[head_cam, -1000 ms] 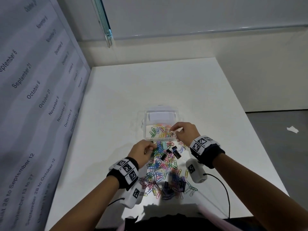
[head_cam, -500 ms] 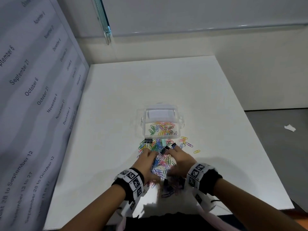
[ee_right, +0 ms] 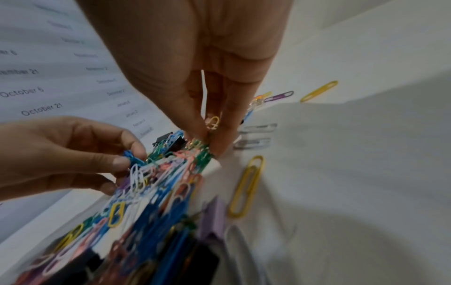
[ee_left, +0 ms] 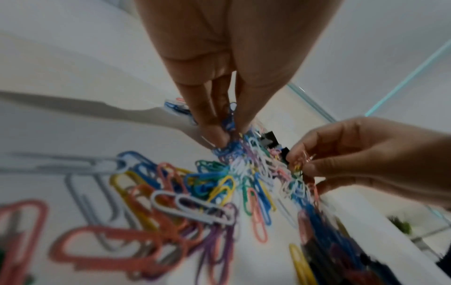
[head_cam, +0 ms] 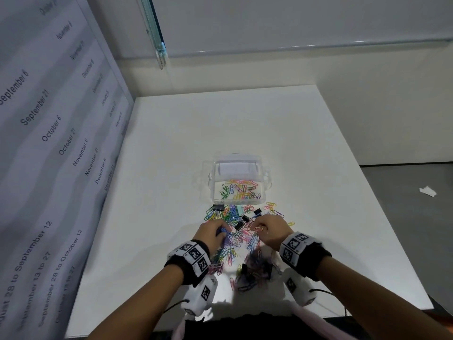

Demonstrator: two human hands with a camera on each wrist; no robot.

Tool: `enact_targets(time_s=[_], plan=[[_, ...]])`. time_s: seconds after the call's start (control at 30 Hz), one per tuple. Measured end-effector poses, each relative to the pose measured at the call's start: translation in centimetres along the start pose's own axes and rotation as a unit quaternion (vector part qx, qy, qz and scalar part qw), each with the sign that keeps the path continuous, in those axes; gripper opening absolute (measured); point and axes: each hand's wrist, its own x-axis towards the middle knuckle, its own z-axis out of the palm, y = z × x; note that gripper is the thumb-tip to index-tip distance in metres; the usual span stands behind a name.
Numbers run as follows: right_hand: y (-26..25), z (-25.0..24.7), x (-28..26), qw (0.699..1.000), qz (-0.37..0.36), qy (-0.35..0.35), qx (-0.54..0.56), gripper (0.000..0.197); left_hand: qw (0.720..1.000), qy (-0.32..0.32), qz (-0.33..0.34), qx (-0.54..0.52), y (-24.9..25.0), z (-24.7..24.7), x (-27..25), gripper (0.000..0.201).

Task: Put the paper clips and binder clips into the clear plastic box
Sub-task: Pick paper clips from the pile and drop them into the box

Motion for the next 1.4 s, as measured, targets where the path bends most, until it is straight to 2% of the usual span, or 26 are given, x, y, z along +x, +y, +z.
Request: enact_targets(time_s=[0.07, 0.13, 0.2, 0.27, 0.37, 0.43, 0.53, 0.7, 0.87, 0.97, 1.1, 1.27, 1.37, 1.4], plan=[[0.3, -0.4, -0.3, 1.0, -0.006, 0.001, 0.013, 0.029, 0.999, 0.011, -0.018, -0.026, -0.2, -0.4, 0.1, 0.02], [0.4, -0.5, -0.4, 0.999, -0.013, -0.05, -0.013, 0.035, 0.998, 0.013, -0.029, -0.056, -0.2, -0.8, 0.1, 0.019], [0.5, -0.2, -0.3, 0.992, -0.011, -0.111, -0.062, 0.049, 0.995, 0.006, -0.038, -0.089, -0.2, -1.1, 0.3, 0.019], [0.3, 0.3, -0.1, 0.987, -0.005, -0.135, -0.089, 0.048, 0.99, 0.007, -0.053, -0.132, 0.0, -1.4, 0.5, 0.019], [-0.1, 0.7, 0.2, 0.991, 0.0, -0.11, -0.072, 0.022, 0.963, 0.003, -0.092, -0.253, 0.7, -1.8, 0.7, 0.025], [-0.1, 0.4, 0.3, 0.994, 0.007, -0.095, -0.05, 0.017, 0.946, -0.003, -0.105, -0.306, 1.4, -2.3, 0.8, 0.025], [-0.1, -0.3, 0.4, 0.997, 0.005, -0.068, -0.02, 0.017, 0.941, -0.003, -0.104, -0.321, 1.9, -2.9, 1.3, 0.021], [-0.4, -2.1, 1.0, 0.998, 0.03, -0.04, 0.027, 0.036, 0.914, 0.013, -0.115, -0.388, 3.1, -4.3, 2.6, 0.025], [-1.4, -4.5, 2.3, 0.998, 0.045, 0.015, 0.041, 0.03, 0.896, 0.025, -0.094, -0.433, 5.5, -6.0, 3.7, 0.038], [-2.4, -6.0, 3.4, 0.996, 0.035, 0.047, 0.068, 0.026, 0.91, 0.032, -0.088, -0.403, 6.2, -6.1, 4.1, 0.041], [-3.2, -7.3, 4.4, 0.992, 0.017, 0.088, 0.083, 0.028, 0.967, 0.053, -0.058, -0.244, 5.8, -6.0, 3.8, 0.036], [-2.3, -6.3, 4.5, 0.995, 0.018, 0.075, 0.064, 0.027, 0.984, 0.038, -0.032, -0.168, 4.4, -5.2, 2.1, 0.023], [-1.8, -5.3, 4.1, 0.997, 0.018, 0.061, 0.032, 0.026, 0.998, 0.006, -0.041, -0.04, 2.6, -4.3, 0.8, 0.015], [-1.7, -5.1, 4.1, 0.998, 0.016, 0.06, 0.02, 0.026, 0.999, -0.011, -0.045, 0.014, 2.0, -4.1, 0.1, 0.019]])
